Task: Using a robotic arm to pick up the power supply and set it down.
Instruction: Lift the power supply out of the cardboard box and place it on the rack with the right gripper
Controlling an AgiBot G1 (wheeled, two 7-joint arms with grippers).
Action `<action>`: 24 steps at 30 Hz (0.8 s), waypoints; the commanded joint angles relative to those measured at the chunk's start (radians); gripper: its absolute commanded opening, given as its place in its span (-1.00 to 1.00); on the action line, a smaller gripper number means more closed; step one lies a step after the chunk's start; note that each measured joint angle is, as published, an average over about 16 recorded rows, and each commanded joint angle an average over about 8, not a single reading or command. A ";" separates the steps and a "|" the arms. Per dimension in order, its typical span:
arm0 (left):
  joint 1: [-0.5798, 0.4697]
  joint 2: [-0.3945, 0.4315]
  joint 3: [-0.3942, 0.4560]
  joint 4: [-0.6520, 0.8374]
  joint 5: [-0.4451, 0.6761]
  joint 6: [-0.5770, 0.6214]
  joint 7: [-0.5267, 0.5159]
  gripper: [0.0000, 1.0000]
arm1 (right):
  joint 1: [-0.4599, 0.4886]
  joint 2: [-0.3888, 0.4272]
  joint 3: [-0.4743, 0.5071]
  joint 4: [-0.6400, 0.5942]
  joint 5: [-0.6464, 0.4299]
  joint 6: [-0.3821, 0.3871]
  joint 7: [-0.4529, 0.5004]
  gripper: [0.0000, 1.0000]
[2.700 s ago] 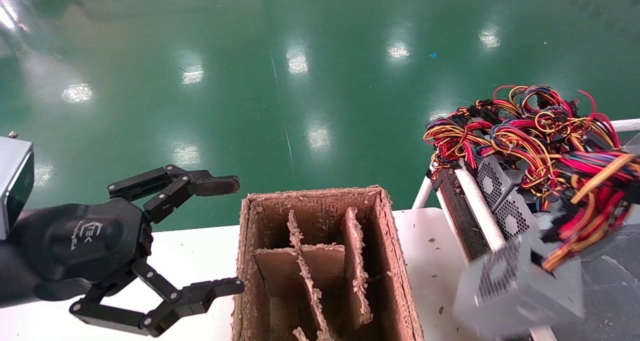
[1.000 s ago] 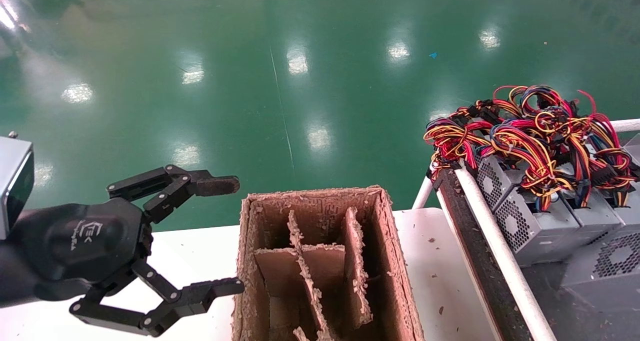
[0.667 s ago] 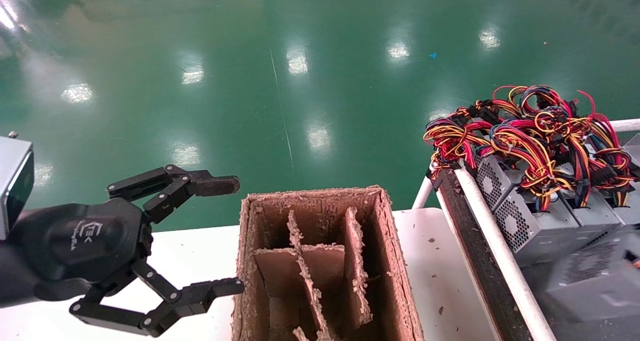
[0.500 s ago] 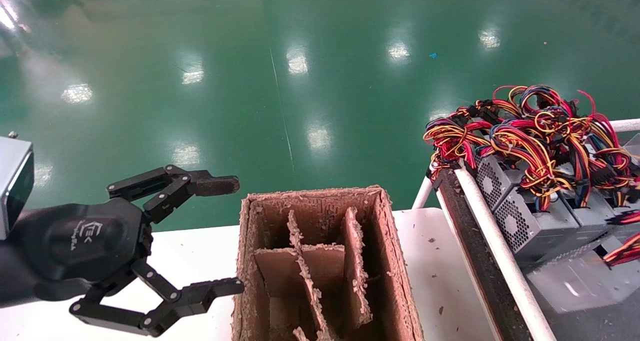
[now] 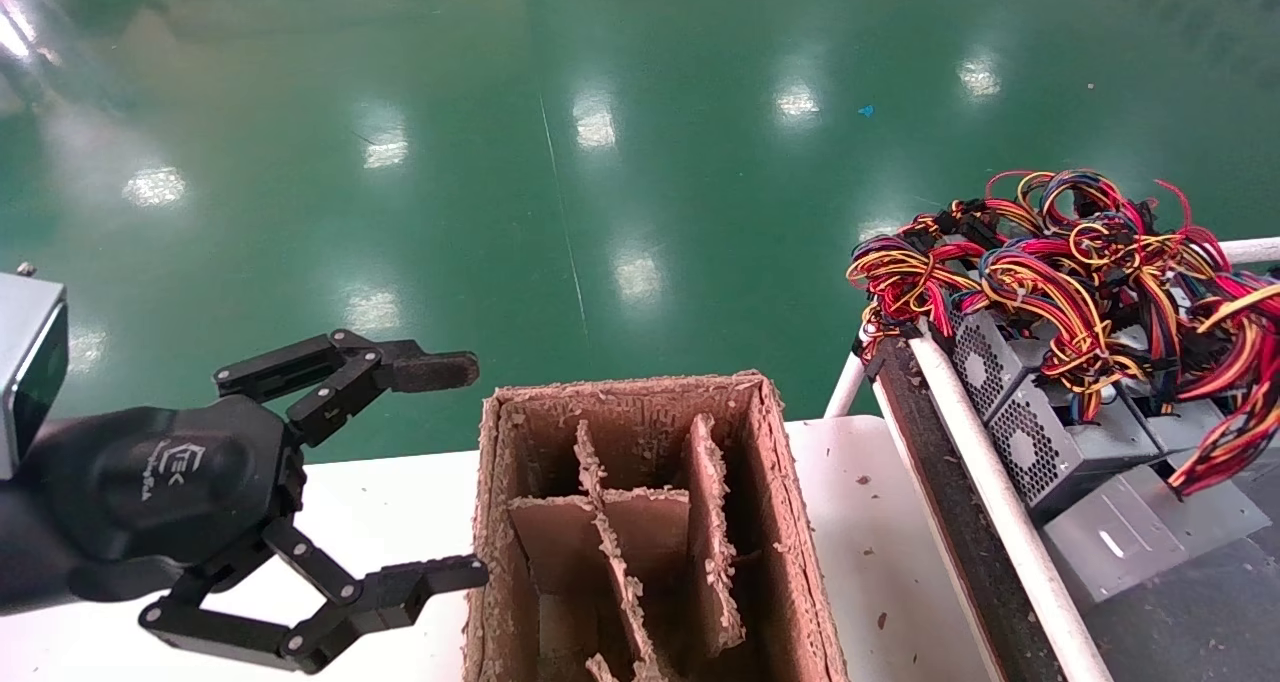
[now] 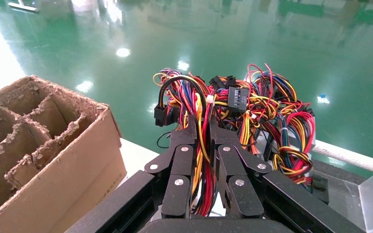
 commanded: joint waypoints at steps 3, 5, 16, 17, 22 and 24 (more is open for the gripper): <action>0.000 0.000 0.000 0.000 0.000 0.000 0.000 1.00 | 0.000 -0.019 0.011 -0.009 -0.015 0.009 0.015 0.13; 0.000 0.000 0.000 0.000 0.000 0.000 0.000 1.00 | -0.001 -0.023 0.015 -0.012 -0.021 0.011 0.022 0.63; 0.000 0.000 0.000 0.000 0.000 0.000 0.000 1.00 | -0.003 -0.036 0.022 -0.026 -0.032 0.008 0.048 1.00; 0.000 0.000 0.000 0.000 0.000 0.000 0.000 1.00 | -0.003 -0.037 0.022 -0.027 -0.033 0.007 0.049 1.00; 0.000 0.000 0.000 0.000 0.000 0.000 0.000 1.00 | 0.000 -0.043 0.026 -0.033 -0.029 0.001 0.050 1.00; 0.000 0.000 0.000 0.000 0.000 0.000 0.000 1.00 | 0.004 -0.048 0.029 -0.034 -0.029 -0.005 0.040 1.00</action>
